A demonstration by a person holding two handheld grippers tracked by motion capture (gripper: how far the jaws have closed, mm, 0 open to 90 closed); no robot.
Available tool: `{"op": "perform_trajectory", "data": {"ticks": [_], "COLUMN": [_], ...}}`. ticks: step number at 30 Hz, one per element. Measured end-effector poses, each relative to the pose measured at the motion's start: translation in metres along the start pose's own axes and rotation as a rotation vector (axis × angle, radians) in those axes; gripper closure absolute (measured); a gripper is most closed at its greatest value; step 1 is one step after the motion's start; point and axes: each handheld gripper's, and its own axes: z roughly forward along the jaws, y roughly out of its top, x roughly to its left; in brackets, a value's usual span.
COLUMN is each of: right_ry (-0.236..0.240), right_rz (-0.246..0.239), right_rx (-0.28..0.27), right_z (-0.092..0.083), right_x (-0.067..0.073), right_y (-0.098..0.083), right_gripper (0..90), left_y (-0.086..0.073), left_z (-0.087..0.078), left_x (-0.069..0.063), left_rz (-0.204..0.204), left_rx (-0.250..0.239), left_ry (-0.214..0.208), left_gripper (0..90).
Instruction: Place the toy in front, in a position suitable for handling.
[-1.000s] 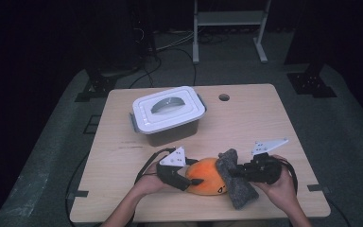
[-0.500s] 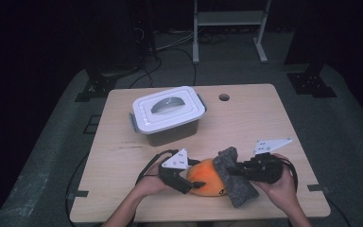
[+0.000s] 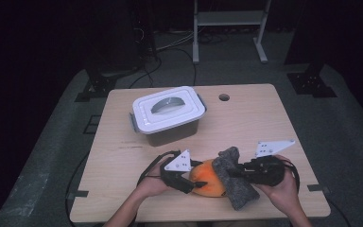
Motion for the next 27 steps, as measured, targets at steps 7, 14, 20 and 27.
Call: {"op": "perform_trajectory", "data": {"ticks": [7,14,20,27], "right_ry": [-0.008,-0.058,-0.029,-0.023], "right_rz": [-0.055,-0.016,-0.096,-0.030], "right_rx": [0.063,0.036,0.045,0.057], "right_z": [0.017,-0.001,0.010,0.010], "right_x": [0.009,-0.001,0.021,0.003], "right_y": [0.008,0.000,0.018,0.004], "right_gripper": [76.1,76.5,76.5,76.6], "left_y": [0.003,0.007,0.012,0.003], "left_z": [0.000,0.004,0.009,0.005], "left_x": [-0.004,-0.006,-0.015,-0.008], "left_rz": [0.031,0.036,0.089,0.090], "left_rx": [0.004,-0.012,-0.016,-0.006], "left_ry": [0.008,0.010,0.005,-0.006], "left_gripper": [37.8,38.4,37.6,37.8]}}
